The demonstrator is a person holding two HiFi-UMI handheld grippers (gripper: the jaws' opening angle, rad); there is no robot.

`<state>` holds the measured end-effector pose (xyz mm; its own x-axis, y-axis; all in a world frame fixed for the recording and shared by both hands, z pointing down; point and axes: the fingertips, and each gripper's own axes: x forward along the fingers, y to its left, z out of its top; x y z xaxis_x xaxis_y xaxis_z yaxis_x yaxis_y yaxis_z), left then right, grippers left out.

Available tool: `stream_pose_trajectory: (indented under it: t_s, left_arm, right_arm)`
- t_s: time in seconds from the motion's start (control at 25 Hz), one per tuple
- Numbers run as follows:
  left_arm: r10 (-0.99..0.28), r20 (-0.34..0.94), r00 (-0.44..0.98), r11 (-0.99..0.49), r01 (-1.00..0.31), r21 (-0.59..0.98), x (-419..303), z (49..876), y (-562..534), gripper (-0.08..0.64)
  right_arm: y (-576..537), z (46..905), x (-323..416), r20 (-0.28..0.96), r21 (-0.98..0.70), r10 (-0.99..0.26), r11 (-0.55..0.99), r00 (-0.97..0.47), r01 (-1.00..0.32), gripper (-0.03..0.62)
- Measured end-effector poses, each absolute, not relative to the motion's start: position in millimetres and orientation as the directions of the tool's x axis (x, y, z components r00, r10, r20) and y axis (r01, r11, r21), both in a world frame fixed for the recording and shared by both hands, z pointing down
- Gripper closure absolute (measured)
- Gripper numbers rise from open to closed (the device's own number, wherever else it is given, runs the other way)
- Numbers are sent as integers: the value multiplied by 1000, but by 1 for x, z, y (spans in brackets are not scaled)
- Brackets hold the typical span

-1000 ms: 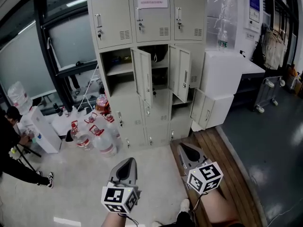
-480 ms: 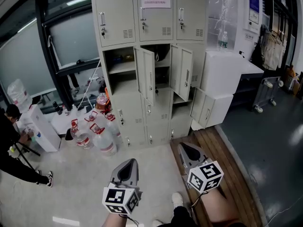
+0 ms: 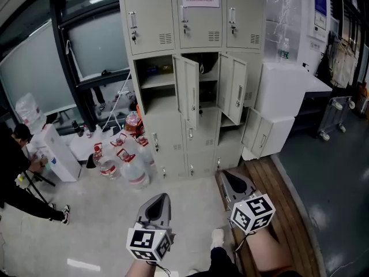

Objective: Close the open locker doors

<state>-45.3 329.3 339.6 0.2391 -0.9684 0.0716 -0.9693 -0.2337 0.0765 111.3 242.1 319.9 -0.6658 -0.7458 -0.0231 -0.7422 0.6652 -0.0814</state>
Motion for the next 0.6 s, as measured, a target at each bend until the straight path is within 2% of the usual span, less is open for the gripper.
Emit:
stream_pose_trajectory:
  t_s: [0.6]
  left_arm:
    - [-980, 67, 187, -184, -981, 56, -51, 339, 201, 558]
  right_arm:
    - [102, 317, 94, -33, -71, -699, 715, -714, -696, 592]
